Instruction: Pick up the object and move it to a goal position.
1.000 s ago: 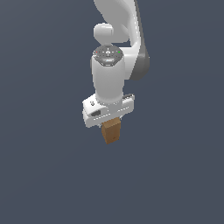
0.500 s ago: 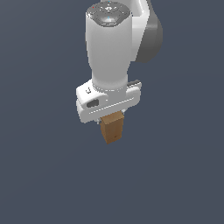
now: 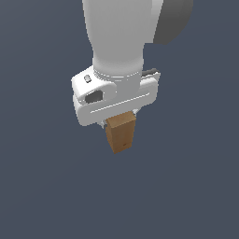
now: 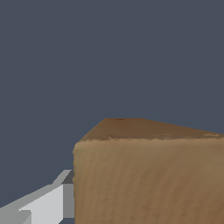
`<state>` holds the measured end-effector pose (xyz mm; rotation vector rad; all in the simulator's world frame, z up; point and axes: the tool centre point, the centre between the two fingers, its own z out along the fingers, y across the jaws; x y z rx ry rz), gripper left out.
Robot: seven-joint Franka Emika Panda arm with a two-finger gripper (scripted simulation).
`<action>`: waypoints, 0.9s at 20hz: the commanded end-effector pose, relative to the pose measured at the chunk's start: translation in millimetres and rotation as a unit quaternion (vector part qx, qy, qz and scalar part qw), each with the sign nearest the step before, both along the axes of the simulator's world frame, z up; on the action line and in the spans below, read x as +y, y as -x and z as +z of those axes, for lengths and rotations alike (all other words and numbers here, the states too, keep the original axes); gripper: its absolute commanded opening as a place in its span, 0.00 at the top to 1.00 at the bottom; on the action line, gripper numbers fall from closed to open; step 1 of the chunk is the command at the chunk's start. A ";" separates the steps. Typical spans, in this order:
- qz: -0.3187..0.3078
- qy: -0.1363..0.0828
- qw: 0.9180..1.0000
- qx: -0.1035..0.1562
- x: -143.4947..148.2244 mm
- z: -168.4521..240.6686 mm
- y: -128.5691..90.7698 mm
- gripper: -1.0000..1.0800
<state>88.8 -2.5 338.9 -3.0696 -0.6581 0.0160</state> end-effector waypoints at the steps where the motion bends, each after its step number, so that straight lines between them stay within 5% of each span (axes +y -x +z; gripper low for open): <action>1: 0.000 0.000 1.000 -0.005 0.6 18.8 -6.2 1.00; 18: 0.000 0.000 1.000 -0.005 2.9 71.5 -30.2 1.00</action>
